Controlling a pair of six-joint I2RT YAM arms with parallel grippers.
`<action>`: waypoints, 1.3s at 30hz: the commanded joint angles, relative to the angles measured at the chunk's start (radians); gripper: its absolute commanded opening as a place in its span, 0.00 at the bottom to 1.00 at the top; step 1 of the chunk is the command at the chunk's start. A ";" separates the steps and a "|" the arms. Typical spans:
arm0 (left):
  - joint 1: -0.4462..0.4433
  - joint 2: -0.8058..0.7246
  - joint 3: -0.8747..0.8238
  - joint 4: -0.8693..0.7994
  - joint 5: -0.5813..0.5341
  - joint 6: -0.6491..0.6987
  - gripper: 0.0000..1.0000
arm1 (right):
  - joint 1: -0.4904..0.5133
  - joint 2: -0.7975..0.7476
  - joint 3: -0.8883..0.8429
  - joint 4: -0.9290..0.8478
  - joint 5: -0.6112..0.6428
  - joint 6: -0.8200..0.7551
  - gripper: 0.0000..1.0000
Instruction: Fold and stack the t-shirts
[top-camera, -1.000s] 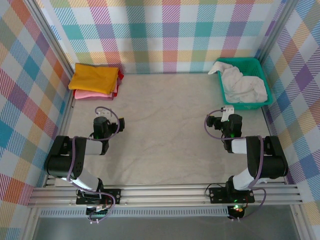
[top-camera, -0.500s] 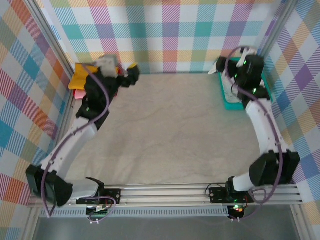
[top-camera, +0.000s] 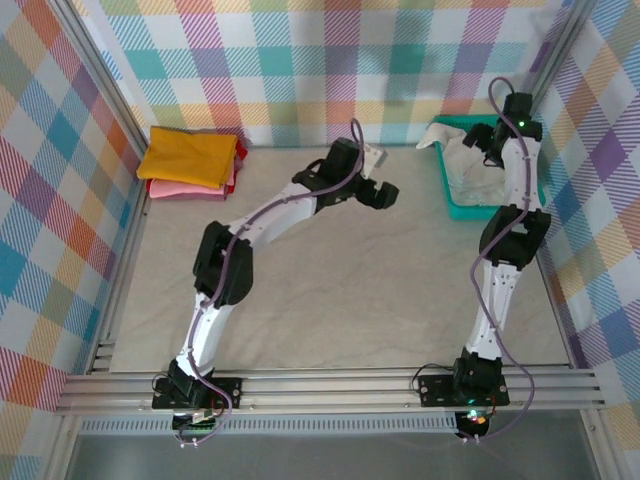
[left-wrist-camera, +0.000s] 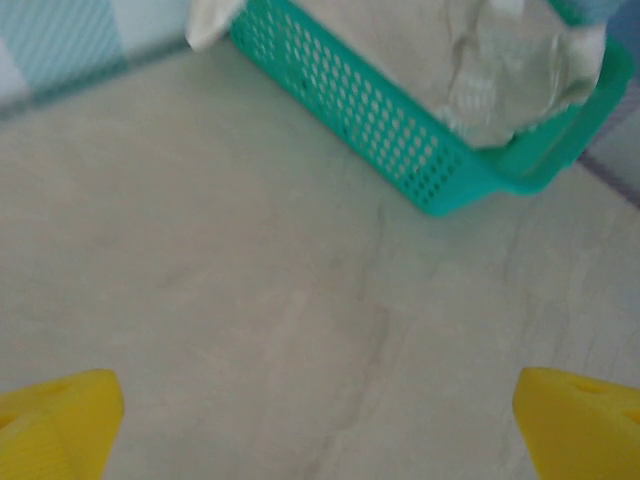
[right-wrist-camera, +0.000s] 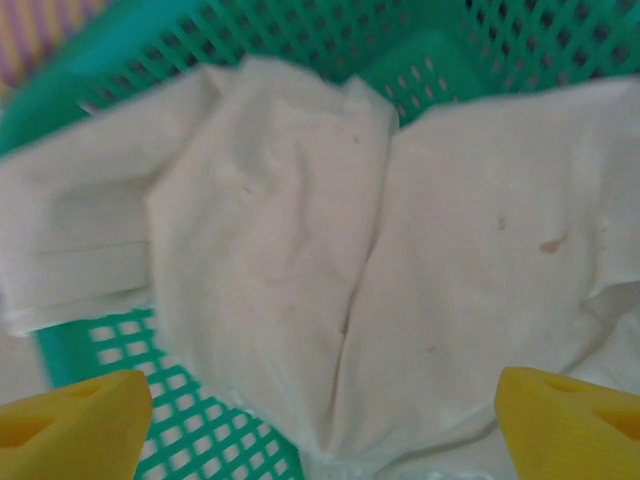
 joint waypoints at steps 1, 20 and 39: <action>-0.031 0.005 0.088 -0.022 0.021 -0.005 1.00 | 0.009 0.038 0.057 -0.068 -0.024 0.007 0.90; -0.067 0.059 0.019 0.026 -0.026 -0.045 1.00 | 0.015 0.211 0.100 0.108 -0.189 0.073 0.25; -0.067 -0.434 -0.373 0.296 -0.184 -0.119 1.00 | 0.113 -0.381 -0.029 0.168 -0.119 0.078 0.00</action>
